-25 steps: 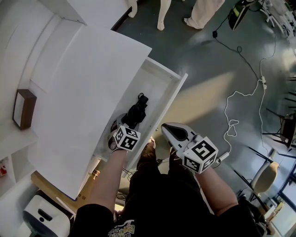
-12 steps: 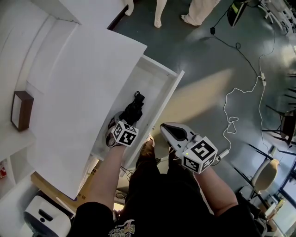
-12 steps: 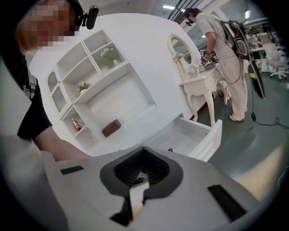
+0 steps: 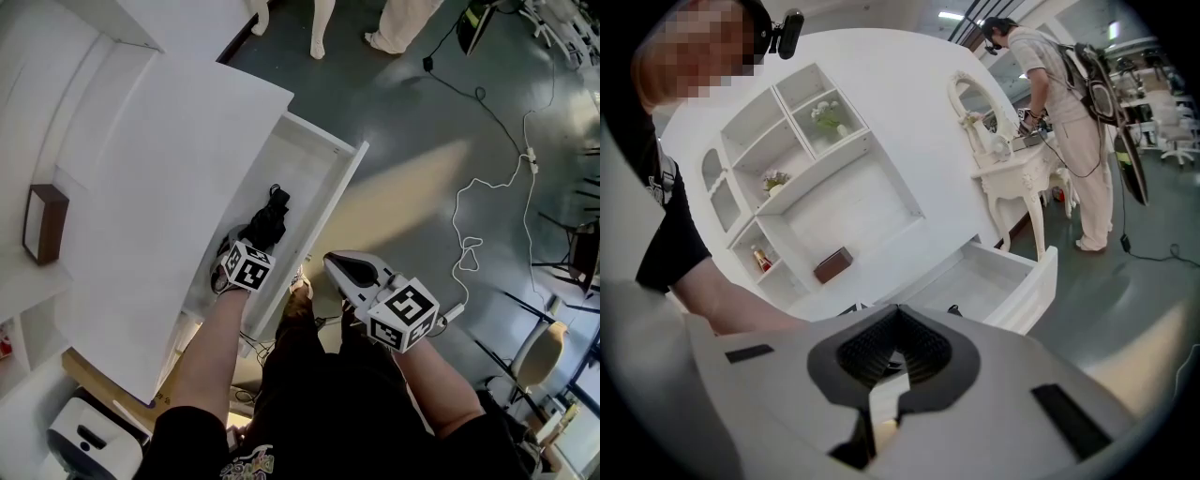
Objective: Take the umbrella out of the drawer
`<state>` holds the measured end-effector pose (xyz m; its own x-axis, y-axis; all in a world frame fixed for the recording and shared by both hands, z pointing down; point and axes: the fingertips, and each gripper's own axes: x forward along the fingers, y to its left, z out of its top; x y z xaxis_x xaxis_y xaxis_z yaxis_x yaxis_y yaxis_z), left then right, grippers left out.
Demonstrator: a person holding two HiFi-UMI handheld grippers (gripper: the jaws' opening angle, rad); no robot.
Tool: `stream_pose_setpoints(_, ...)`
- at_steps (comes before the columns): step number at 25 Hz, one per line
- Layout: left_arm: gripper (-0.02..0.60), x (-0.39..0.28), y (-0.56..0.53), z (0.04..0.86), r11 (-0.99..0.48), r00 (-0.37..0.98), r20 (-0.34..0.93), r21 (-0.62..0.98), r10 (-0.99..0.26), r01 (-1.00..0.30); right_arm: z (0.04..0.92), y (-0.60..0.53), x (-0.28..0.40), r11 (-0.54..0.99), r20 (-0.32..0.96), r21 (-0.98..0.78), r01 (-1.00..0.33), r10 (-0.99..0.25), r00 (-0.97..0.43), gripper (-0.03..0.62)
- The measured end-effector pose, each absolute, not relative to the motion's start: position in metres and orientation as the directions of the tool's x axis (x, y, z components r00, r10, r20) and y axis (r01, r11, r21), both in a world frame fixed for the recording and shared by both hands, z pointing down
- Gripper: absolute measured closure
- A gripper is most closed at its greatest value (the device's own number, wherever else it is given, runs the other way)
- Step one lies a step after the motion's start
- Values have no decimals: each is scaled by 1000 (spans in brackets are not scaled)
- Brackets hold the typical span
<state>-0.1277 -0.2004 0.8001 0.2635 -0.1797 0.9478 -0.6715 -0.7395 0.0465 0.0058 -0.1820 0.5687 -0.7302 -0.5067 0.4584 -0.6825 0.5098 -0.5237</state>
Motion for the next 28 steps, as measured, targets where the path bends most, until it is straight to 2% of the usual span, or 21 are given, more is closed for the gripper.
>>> stream_pose_setpoints(11,318,-128,-200,791,-745,268,938,17,-218,-667,561,-174,17,519,467,-502,-692,-510,-722,592)
stream_pose_setpoints(28,321,-120,-191,728,-698,316,868,-47,-383,-715,536,-171,23,581,431,-475,-661,-501,-751,592)
